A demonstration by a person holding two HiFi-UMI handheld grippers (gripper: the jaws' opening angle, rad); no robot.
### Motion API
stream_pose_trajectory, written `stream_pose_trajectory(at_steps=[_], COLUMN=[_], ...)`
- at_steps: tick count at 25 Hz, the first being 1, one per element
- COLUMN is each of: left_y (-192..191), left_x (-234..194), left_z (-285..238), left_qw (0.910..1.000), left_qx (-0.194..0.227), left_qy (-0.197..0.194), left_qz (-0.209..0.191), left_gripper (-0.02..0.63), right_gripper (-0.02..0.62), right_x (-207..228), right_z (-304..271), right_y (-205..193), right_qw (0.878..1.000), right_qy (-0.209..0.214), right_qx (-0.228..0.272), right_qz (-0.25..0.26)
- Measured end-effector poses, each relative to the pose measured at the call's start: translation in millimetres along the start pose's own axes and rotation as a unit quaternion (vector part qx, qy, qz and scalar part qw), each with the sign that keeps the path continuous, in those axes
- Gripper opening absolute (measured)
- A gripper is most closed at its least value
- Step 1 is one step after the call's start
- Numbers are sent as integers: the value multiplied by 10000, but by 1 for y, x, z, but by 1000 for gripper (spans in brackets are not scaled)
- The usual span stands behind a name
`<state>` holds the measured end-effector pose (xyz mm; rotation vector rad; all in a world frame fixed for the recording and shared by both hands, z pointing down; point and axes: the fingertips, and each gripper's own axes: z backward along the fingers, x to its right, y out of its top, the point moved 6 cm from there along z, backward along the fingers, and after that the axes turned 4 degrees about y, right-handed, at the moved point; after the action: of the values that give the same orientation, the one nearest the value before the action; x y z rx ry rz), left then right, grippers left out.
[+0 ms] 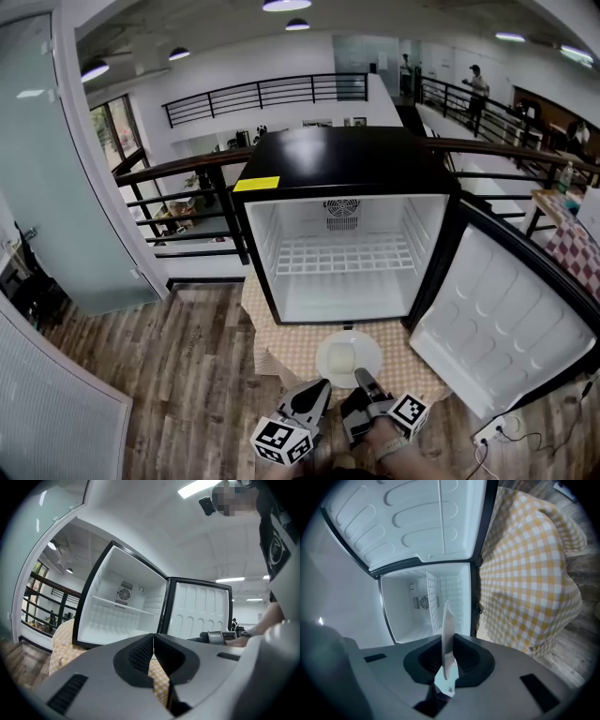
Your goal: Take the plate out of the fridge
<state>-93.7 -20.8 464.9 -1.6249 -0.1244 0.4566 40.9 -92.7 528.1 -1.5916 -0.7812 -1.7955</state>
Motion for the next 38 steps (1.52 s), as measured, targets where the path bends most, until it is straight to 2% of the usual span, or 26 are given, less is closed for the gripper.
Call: stream_pose_trajectory(at_steps=[14,30,38], left_y=[1,-6,-9], left_x=[-4,11,22], left_z=[36,74,93], left_qw=[9999,9997,9994], left_qx=[-89,-75,-66], left_qy=[-91,-239,-332], left_qz=[36,50,54], left_gripper=[9,9,9], right_gripper=[48,48,48], right_x=[0,-4,-10], right_z=[24,58,78], right_y=[-30,-53,-66], right_qw=[9997,9993,9990], right_qy=[-32,14,169], right_qx=[217,375,405], right_qz=[-41,28,94])
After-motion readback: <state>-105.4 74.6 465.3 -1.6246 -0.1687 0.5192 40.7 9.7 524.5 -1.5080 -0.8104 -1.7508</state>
